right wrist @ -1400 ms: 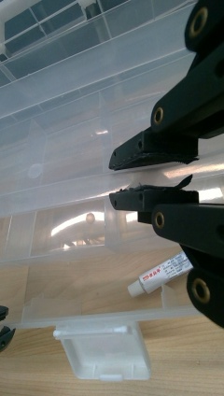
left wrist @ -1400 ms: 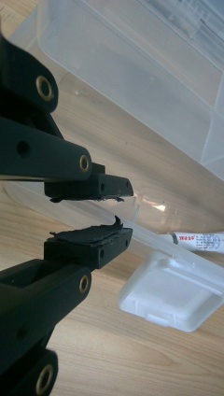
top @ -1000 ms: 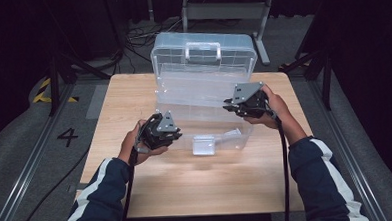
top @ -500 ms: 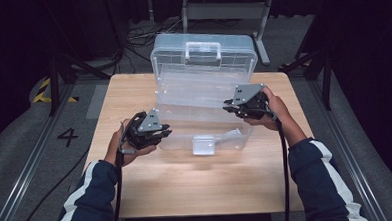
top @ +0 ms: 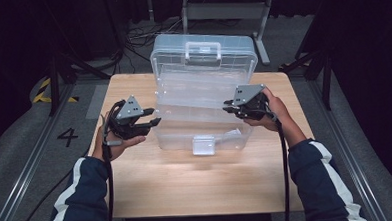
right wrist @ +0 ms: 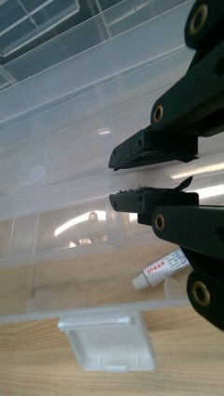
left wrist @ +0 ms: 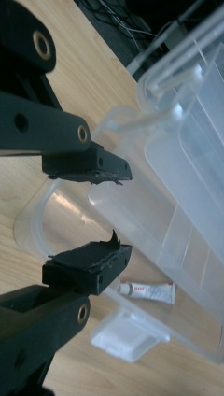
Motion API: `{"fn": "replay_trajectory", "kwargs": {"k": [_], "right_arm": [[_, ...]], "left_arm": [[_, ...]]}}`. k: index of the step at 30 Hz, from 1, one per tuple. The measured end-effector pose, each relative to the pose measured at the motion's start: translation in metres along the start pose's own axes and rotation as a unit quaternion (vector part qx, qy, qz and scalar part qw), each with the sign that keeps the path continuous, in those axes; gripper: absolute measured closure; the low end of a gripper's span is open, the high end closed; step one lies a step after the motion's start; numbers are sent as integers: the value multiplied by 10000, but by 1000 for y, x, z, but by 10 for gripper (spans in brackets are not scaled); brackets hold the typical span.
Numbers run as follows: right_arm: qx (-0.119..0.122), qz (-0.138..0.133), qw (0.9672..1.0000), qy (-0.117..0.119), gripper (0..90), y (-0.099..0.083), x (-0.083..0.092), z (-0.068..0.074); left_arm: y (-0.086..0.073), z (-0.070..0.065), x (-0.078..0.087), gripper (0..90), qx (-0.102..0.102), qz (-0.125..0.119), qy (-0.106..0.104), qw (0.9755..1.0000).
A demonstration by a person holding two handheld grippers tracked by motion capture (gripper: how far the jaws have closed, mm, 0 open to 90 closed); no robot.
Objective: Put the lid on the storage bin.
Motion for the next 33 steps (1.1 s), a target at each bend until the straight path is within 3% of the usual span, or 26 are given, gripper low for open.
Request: {"fn": "replay_trajectory", "kwargs": {"k": [3,7,12,15,18,22,26,33], "right_arm": [[27,14,10000,-16,783,1,0,0],[10,-5,10000,-10,782,0,0,0],[-3,-22,10000,-33,780,1,-1,1],[5,-20,10000,-33,780,1,-1,1],[0,-15,10000,-37,779,0,0,1],[-14,-33,10000,-47,778,0,0,1],[-11,-28,10000,-56,776,-1,0,2],[-16,-35,10000,-75,774,-1,0,2]], "left_arm": [[-4,10,-4,541,178,38,75,9998],[-8,25,-4,524,526,-136,158,9984],[-6,43,-1,552,953,-446,234,9942],[-1,49,-1,581,972,-465,355,9935],[8,54,0,633,999,-588,332,9927],[15,57,-5,781,940,-514,327,9937],[22,62,-8,888,969,-576,416,9928],[29,68,-21,899,1052,-581,338,9922]]}}
Point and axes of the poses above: each handheld gripper's, and its own axes: x roughly backward along the jaws, y roughly out of its top, z roughly to its left, the point moved 6 cm from there along -x, roughly forward along the jaws, and after that the axes turned 13 degrees about z, right-handed, at the moved point
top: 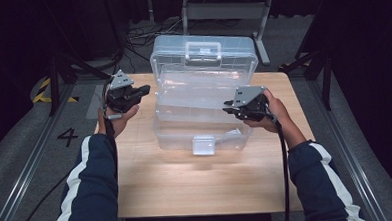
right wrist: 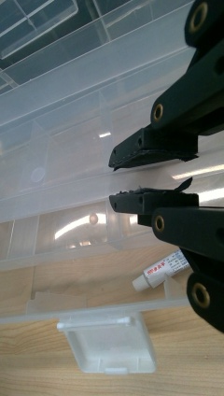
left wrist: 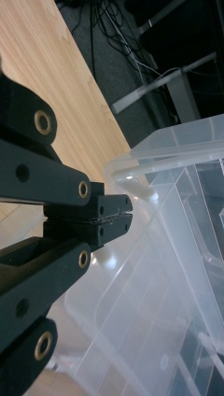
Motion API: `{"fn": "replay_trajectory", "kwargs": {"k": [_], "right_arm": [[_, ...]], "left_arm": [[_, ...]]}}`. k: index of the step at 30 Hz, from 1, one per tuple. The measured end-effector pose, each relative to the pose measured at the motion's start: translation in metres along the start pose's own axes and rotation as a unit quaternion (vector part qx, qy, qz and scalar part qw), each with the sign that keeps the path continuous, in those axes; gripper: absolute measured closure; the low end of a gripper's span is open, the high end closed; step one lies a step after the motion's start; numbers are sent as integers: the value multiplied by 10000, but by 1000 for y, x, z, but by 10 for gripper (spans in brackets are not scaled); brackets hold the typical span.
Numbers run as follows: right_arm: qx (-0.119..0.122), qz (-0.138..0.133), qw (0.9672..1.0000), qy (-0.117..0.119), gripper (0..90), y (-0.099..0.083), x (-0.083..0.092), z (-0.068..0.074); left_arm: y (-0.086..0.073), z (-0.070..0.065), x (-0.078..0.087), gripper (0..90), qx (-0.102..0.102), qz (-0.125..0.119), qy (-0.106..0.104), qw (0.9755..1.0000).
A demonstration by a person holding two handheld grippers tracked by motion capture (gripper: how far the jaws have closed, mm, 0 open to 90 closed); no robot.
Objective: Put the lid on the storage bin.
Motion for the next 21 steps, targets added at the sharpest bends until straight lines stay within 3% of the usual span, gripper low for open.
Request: {"fn": "replay_trajectory", "kwargs": {"k": [4,11,21], "right_arm": [[17,-7,10000,-4,773,-1,0,1],[31,-11,10000,19,773,-2,0,3],[50,-29,10000,45,773,-4,0,7]], "left_arm": [[3,2,-10,899,101,-98,-2,9999],[12,4,-23,899,303,-330,-375,9983],[23,9,-22,900,264,-430,-302,9983]]}}
Point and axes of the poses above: each handheld gripper's, and its own axes: x roughly backward along the jaws, y roughly out of its top, z roughly to its left, the point moved 6 cm from there along -x, roughly forward along the jaws, and after that the axes turned 13 degrees about z, right-handed, at the moved point
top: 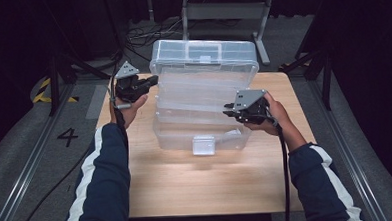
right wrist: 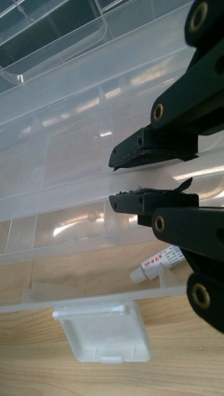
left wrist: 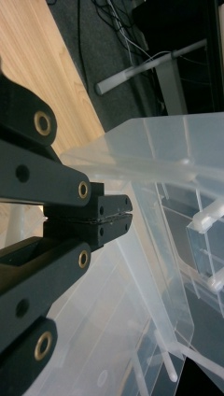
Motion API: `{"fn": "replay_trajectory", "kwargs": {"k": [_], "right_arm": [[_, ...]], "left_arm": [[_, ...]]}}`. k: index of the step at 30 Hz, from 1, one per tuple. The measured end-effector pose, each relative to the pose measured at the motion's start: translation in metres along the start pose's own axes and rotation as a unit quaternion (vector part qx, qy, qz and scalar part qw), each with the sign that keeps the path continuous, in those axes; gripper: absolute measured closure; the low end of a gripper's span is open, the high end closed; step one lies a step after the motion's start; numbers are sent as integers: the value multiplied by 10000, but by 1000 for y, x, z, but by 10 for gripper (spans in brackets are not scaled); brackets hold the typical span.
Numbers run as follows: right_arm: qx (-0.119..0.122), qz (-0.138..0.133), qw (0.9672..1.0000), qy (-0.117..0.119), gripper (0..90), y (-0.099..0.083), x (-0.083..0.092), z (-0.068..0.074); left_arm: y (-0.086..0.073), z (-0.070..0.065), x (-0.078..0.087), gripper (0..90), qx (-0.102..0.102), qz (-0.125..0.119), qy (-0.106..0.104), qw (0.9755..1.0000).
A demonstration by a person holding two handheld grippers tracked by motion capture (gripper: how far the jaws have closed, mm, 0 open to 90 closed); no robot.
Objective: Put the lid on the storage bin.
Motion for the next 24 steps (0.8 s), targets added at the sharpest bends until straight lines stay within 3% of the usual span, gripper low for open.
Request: {"fn": "replay_trajectory", "kwargs": {"k": [8,12,18,24], "right_arm": [[-14,20,10000,-41,772,-1,0,3],[-1,15,10000,-26,772,-2,0,5],[-8,35,10000,-31,765,-4,0,7],[-88,43,9999,-37,756,-6,0,8]], "left_arm": [[4,1,5,900,-24,29,76,10000],[7,-2,10,900,-88,-25,-26,10000],[9,-9,18,900,-248,15,-19,9997],[6,-11,21,900,-275,16,-103,9996]]}}
Point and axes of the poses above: each handheld gripper's, and its own axes: x roughly backward along the jaws, y roughly out of its top, z roughly to its left, the point moved 6 cm from there along -x, roughly forward along the jaws, and after that the axes turned 13 degrees about z, right-handed, at the moved point
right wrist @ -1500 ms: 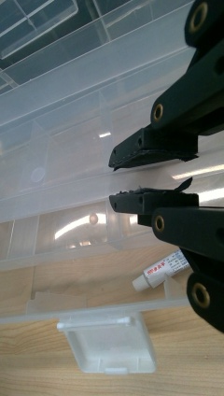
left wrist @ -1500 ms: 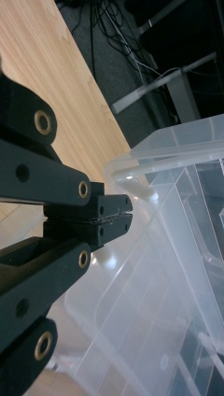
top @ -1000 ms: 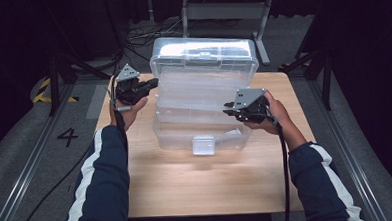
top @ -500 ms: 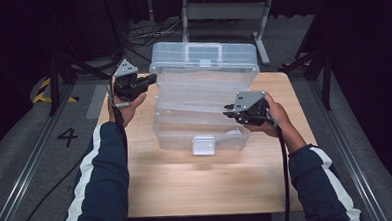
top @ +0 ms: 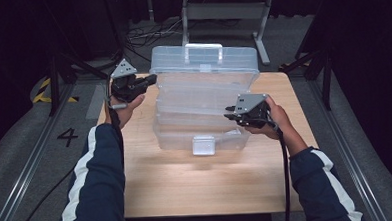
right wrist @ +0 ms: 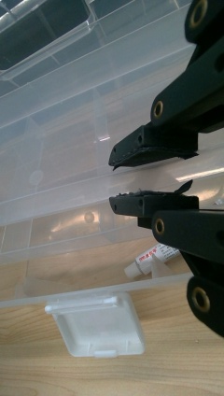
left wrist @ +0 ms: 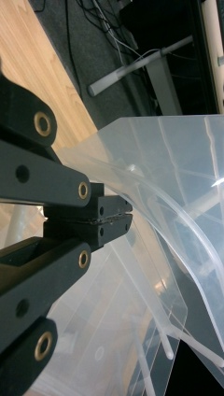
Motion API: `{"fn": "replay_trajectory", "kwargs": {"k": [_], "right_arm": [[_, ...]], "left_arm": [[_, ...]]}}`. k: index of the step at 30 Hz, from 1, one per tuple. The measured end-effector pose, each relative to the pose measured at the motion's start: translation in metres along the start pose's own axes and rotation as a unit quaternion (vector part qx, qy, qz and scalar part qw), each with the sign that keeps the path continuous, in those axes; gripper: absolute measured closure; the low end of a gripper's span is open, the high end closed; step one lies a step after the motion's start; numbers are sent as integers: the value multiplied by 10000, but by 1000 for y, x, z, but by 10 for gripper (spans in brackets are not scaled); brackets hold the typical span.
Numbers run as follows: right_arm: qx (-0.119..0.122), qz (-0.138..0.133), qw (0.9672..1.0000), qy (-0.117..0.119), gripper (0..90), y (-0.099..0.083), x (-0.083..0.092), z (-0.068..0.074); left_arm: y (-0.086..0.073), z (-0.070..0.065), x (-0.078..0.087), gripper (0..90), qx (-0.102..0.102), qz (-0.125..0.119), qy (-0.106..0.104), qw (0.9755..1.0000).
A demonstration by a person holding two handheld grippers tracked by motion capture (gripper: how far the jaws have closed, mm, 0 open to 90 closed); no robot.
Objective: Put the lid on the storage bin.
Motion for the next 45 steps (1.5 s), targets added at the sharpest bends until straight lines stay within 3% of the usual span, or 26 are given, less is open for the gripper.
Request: {"fn": "replay_trajectory", "kwargs": {"k": [7,11,17,27,39,45], "right_arm": [[-83,17,10000,46,754,-3,1,2],[-121,54,9999,49,753,-9,4,3],[-239,1,9996,132,757,-19,7,4],[-439,-92,9990,50,774,-37,20,3],[-643,-248,9975,-156,779,-54,34,7],[-841,-261,9961,-90,771,-64,35,7]], "left_arm": [[-5,-4,2,900,-50,88,-74,9999],[-10,-7,3,900,-266,254,-61,9993],[-17,-10,4,900,-392,337,-42,9987],[-26,-14,5,900,-500,403,-79,9979],[-41,-24,7,900,-698,701,-35,9951],[-49,-27,4,900,-777,774,-39,9940]]}}
Point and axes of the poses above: each handheld gripper's, and its own axes: x roughly backward along the jaws, y roughly out of its top, z roughly to its left, the point moved 6 cm from there along -x, roughly forward along the jaws, and after that the axes turned 13 degrees about z, right-handed, at the moved point
